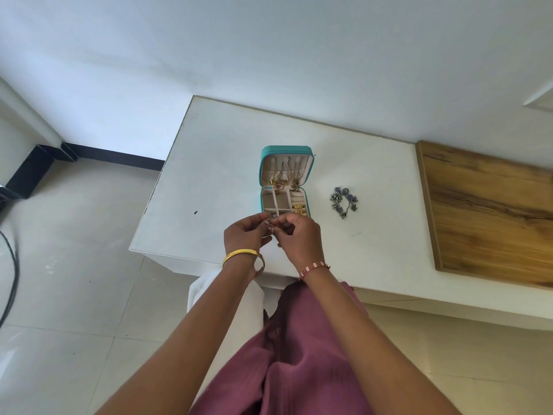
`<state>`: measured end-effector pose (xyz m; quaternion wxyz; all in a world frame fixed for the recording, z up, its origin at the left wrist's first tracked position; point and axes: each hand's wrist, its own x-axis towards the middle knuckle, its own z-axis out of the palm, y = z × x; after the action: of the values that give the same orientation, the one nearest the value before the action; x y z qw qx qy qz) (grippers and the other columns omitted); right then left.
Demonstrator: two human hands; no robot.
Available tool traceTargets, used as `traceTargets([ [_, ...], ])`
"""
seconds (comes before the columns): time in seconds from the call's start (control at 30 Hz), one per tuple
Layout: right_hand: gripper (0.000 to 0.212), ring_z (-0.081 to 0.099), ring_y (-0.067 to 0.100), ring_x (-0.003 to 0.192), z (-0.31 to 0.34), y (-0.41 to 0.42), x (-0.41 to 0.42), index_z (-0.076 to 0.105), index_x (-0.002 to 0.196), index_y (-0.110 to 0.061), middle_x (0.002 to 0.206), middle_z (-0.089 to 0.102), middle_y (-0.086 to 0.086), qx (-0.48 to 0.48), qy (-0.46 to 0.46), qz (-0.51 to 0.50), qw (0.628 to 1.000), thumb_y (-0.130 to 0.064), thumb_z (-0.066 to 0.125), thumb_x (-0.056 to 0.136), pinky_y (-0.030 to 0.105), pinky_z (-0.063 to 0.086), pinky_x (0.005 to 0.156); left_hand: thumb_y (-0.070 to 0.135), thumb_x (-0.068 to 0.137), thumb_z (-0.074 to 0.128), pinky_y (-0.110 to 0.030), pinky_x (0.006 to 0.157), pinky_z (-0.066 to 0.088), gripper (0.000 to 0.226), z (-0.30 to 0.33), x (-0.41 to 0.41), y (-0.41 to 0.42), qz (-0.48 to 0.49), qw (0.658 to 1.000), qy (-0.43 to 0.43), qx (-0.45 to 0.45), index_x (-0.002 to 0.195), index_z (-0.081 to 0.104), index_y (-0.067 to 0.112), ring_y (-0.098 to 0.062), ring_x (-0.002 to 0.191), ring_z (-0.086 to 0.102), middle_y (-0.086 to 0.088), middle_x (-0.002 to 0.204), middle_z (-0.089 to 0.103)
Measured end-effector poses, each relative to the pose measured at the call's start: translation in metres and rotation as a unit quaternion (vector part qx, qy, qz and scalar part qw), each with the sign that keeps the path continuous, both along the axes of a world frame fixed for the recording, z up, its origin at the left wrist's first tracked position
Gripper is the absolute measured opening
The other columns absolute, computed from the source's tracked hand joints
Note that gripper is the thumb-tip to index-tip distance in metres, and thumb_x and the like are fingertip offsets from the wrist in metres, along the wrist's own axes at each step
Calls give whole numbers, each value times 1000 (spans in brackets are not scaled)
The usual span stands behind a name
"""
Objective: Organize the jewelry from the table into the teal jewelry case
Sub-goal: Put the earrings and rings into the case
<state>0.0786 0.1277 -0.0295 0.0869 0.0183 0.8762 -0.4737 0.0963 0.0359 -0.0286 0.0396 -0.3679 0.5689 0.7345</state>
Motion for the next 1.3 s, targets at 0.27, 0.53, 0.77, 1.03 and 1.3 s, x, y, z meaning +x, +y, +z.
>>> traceTargets([
  [0.27,8,61,10,54,3,2,-3,67,88,1,81,69,19,-23,-27,-6,999,-1,66,80,10,49,50,-2,83,59,-36,89,52,26,-2,-2,-4,-41,999,5,-11,108,64,-3,-27,89,65,-17,105,66],
  [0.53,9,57,1,40,4,6,-5,67,88,3,63,63,2,-114,-89,-35,989,2,67,78,15,53,50,4,87,56,-35,85,55,22,-4,0,-7,-13,997,-2,78,107,61,-4,-27,80,66,-18,98,65],
  [0.77,8,56,5,45,-6,6,-19,69,85,3,63,63,5,-21,-38,-75,996,3,64,78,23,55,57,8,91,52,-34,81,52,22,-11,-6,-14,50,997,-44,48,107,63,-1,-25,79,64,-14,91,64],
  [1.03,14,66,25,78,-14,-5,-24,71,92,-2,89,71,15,-2,6,-60,998,-1,61,82,44,57,77,8,91,52,-33,84,54,24,-15,-7,-10,49,997,-63,-8,110,62,0,-23,85,63,-14,95,64],
  [1.3,20,60,20,81,-23,25,-21,70,96,-5,96,67,15,60,44,-163,984,2,55,84,21,46,77,8,87,57,-40,94,50,25,-15,-4,-6,-37,988,-36,-144,111,64,5,-27,91,64,-15,105,68],
])
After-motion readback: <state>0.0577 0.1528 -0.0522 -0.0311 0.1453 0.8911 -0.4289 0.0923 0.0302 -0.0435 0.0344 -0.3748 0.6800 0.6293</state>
